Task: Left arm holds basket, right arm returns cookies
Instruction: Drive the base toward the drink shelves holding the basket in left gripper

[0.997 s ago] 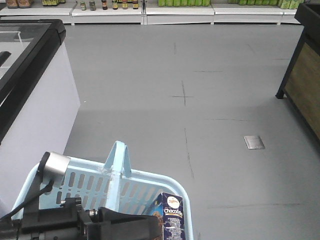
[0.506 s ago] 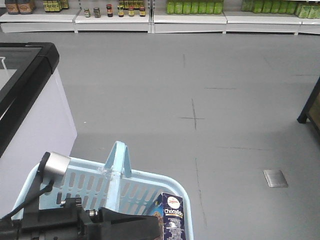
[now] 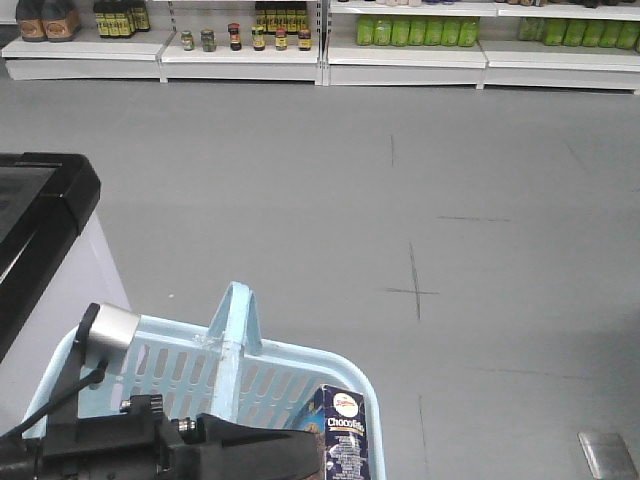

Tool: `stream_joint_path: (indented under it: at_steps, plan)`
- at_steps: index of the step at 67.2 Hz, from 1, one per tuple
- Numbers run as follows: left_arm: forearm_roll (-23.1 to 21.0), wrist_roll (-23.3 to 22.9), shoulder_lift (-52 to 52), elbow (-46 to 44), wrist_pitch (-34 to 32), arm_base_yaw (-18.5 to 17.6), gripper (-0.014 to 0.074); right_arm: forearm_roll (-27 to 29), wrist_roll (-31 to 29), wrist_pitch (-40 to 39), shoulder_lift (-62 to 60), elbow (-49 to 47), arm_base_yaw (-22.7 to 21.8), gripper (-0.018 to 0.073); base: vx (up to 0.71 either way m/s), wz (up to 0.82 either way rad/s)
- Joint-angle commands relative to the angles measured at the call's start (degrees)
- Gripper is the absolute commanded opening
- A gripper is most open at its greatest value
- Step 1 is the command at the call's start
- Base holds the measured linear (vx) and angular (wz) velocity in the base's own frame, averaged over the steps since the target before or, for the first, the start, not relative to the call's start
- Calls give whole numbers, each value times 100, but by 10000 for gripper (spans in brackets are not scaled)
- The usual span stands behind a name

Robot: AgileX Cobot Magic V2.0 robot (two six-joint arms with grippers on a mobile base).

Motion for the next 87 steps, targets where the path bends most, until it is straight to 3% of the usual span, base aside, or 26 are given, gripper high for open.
stream_joint_path:
  at_steps: [1, 87]
  plan:
    - [-405, 86, -107, -183, 180, -19, -6, -37, -28, -404, -27, 16, -32, -8, 59, 1]
    - [-399, 86, -107, -183, 180, -19, -6, -37, -28, -406, -27, 16, -32, -8, 59, -3]
